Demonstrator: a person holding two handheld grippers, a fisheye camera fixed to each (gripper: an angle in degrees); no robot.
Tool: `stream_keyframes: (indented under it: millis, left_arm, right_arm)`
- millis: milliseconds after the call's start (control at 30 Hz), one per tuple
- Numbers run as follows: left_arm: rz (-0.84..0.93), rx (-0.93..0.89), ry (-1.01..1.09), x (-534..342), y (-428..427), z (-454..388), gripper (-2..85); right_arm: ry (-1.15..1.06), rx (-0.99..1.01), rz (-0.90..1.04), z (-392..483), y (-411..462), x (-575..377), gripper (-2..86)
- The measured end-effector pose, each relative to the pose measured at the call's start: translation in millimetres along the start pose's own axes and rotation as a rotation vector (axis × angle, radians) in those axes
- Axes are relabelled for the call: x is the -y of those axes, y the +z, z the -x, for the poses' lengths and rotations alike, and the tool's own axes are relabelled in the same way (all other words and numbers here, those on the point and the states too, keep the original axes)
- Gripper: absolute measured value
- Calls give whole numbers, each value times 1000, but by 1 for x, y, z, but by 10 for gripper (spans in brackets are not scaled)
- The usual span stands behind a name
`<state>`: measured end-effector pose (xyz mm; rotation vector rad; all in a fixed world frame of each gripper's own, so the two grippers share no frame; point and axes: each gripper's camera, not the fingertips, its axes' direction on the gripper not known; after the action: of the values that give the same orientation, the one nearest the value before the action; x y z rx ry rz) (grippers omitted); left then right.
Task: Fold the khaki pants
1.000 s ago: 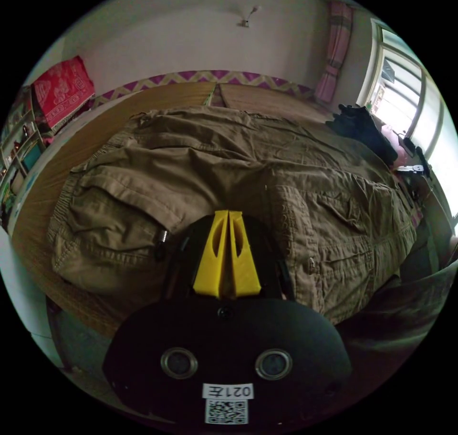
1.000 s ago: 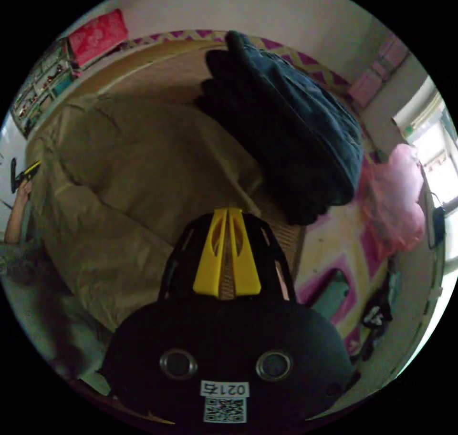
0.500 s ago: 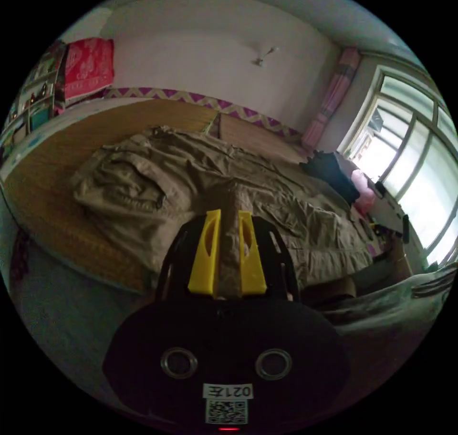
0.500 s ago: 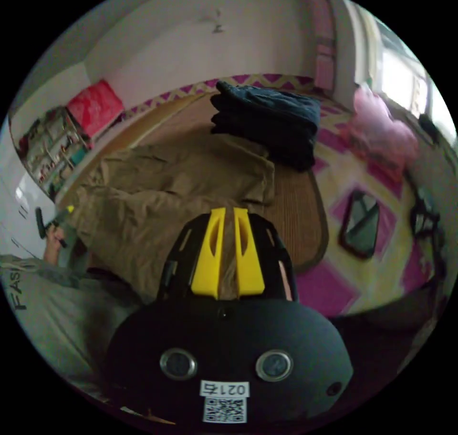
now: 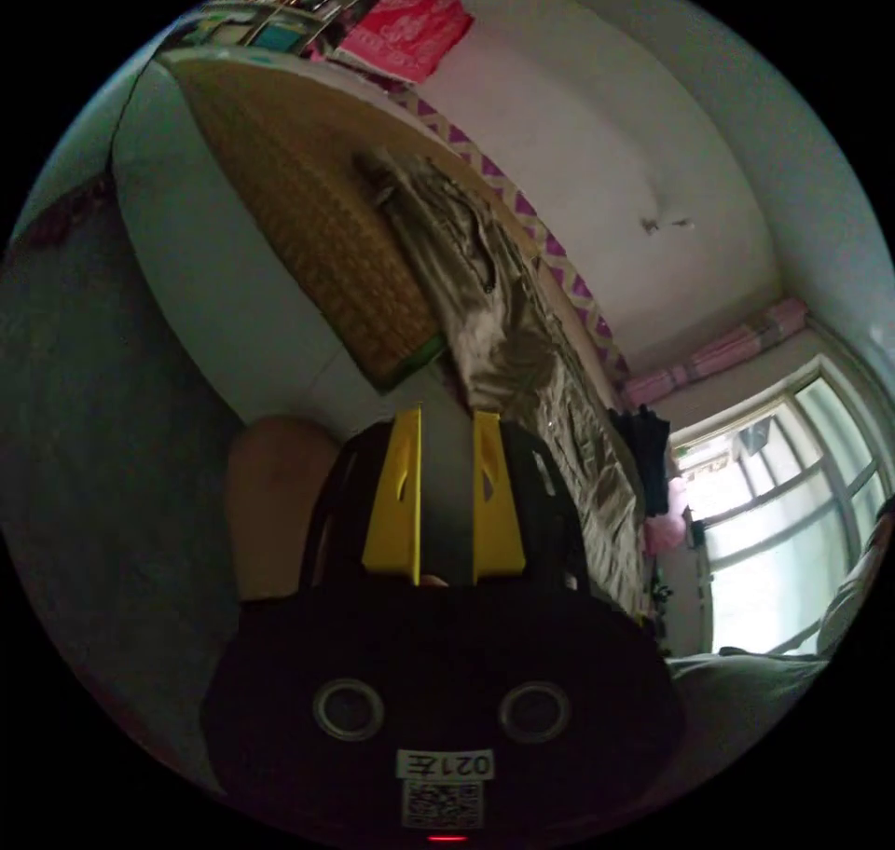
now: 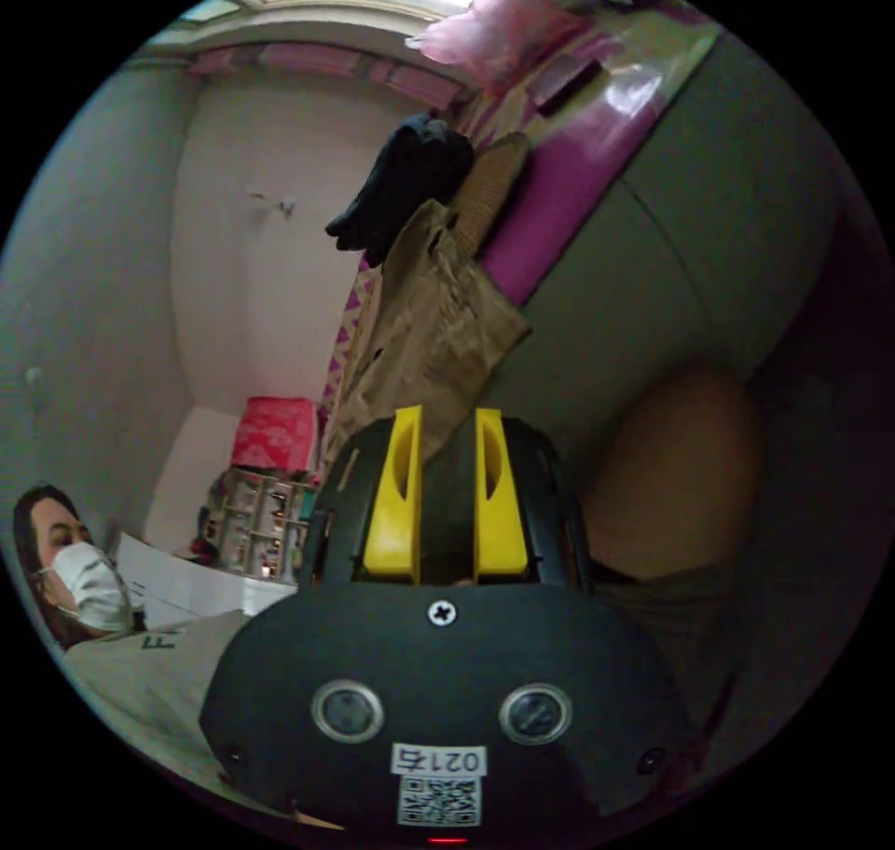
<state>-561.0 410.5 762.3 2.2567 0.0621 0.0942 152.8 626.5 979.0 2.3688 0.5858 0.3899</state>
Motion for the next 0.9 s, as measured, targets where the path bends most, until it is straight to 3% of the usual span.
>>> stream_keyframes:
  millis: [200, 400, 767, 900]
  left_arm:
    - [-9, -135, -67, 27, -16, 18, 75]
    - [-66, -154, -68, 55, -38, 21, 52]
    - [-17, -185, -108, 111, -39, 16, 57]
    - [-1, -204, -193, 128, -37, 15, 2]
  right_arm:
    - [23, 67, -10, -16, -21, 2, 0]
    - [-14, 123, -42, -16, -49, 6, -5]
    - [-18, 170, -39, -28, -70, 19, -6]
    - [-8, 180, -42, -35, -76, 20, -6]
